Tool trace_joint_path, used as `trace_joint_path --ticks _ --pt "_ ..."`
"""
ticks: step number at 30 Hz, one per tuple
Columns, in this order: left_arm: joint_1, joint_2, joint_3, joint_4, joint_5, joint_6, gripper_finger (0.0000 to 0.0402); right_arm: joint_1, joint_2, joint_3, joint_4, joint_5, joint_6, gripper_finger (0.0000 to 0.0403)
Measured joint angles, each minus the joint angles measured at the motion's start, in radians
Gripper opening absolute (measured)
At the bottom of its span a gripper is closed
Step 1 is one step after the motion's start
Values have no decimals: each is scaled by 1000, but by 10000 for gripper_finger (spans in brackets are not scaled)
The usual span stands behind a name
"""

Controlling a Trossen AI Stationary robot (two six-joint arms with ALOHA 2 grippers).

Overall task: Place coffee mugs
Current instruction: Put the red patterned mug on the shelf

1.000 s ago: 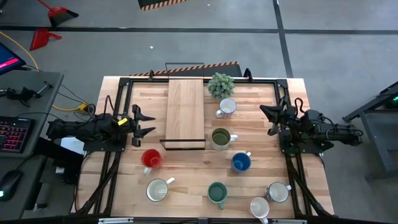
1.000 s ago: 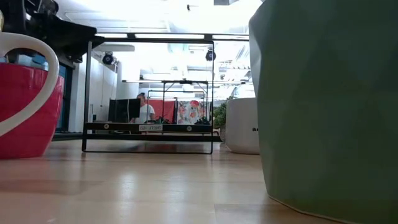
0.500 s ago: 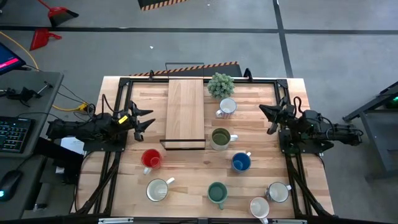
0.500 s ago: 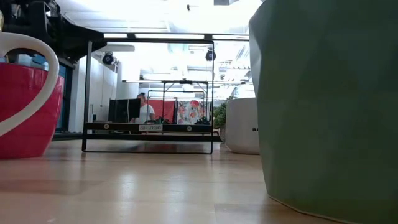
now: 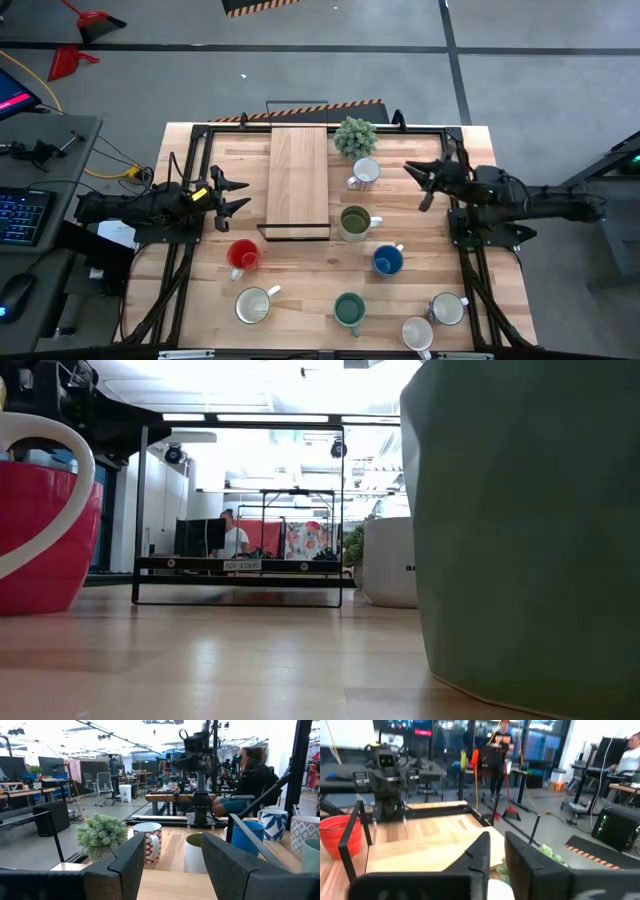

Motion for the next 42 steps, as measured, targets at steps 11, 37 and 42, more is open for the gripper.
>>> trace_joint_path --ticks 11,37,42 --pt "0 0 0 -5 -4 15 184 -67 523 602 -625 28 187 125" --pt "0 0 0 -12 -45 -107 184 -538 735 553 -786 -594 -120 123" --pt "0 0 0 -13 -103 -89 184 -373 735 553 -783 -408 -108 123"
